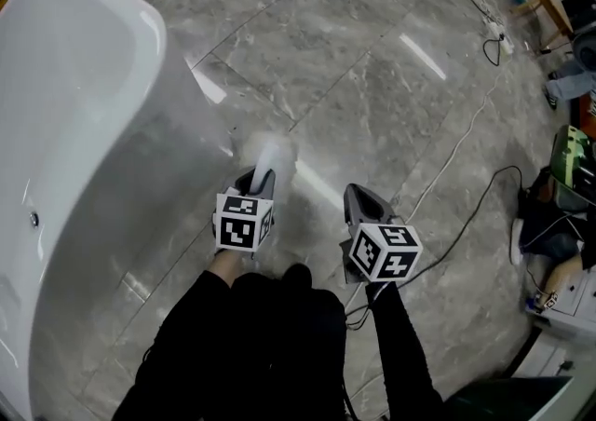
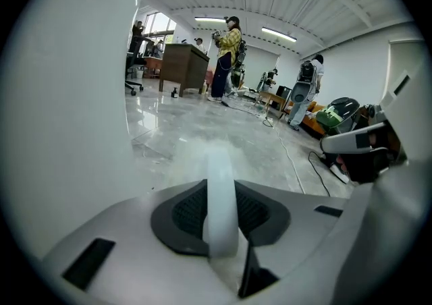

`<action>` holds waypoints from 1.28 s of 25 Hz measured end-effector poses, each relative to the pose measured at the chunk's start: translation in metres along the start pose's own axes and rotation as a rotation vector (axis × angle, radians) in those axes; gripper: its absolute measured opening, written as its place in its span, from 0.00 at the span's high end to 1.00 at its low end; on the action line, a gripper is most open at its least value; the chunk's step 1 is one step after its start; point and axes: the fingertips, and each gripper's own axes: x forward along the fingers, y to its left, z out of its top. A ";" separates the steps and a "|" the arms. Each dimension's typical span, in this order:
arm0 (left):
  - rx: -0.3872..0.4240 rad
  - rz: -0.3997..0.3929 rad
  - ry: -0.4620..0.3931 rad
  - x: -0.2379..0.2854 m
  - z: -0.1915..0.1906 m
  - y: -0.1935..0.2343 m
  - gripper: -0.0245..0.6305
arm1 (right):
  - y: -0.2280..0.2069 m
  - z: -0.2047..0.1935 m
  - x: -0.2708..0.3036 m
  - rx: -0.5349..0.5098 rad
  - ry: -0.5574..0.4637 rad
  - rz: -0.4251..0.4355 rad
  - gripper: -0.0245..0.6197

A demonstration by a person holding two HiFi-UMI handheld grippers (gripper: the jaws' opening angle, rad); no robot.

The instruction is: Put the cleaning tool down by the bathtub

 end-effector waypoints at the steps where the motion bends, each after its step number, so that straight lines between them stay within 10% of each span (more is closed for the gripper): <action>1: 0.001 0.004 0.002 0.004 -0.004 0.002 0.82 | -0.003 -0.002 0.004 -0.001 0.003 0.000 0.96; 32: -0.018 0.020 0.065 0.087 -0.065 0.056 0.81 | 0.022 -0.068 0.155 -0.129 0.150 0.073 0.96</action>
